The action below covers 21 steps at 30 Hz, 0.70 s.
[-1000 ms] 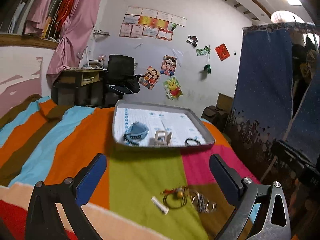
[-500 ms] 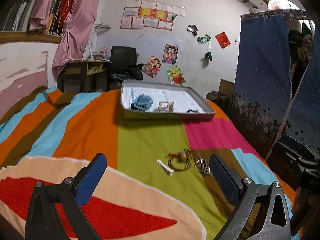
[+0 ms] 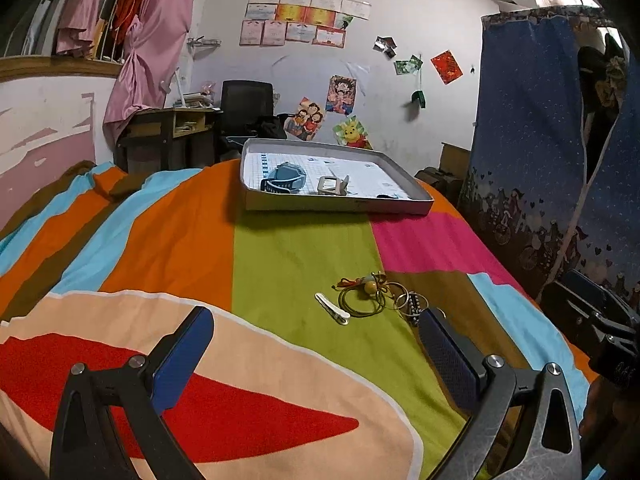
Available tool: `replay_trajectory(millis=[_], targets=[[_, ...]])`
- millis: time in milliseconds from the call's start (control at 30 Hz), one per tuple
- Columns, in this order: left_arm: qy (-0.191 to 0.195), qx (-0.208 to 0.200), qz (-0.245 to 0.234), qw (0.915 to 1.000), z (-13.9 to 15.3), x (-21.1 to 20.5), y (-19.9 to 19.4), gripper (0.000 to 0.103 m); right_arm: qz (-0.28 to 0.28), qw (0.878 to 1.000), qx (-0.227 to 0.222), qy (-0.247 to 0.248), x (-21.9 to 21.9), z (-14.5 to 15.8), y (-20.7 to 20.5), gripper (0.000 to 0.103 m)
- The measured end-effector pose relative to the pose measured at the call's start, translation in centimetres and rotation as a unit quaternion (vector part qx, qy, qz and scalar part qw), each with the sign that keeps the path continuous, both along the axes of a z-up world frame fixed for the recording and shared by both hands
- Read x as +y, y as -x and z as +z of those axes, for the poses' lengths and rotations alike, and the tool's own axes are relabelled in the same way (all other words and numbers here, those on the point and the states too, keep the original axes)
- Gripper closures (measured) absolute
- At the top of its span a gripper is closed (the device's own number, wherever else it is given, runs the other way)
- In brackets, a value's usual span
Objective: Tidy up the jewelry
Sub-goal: 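Withdraw both tools from the tray back over the remaining jewelry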
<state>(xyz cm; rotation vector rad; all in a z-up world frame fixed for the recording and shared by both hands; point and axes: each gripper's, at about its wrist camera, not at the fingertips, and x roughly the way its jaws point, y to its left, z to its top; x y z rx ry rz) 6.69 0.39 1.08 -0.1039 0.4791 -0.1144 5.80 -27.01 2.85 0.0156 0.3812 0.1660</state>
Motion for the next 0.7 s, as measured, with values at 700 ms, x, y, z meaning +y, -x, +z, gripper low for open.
replay_trajectory(millis=[700], targets=[[-0.007,-0.009,0.023,0.9997,-1.7,0.2,-9.0,0.000,-0.040,0.999,-0.005,0.028,0.7,-0.9,-6.1,0.012]])
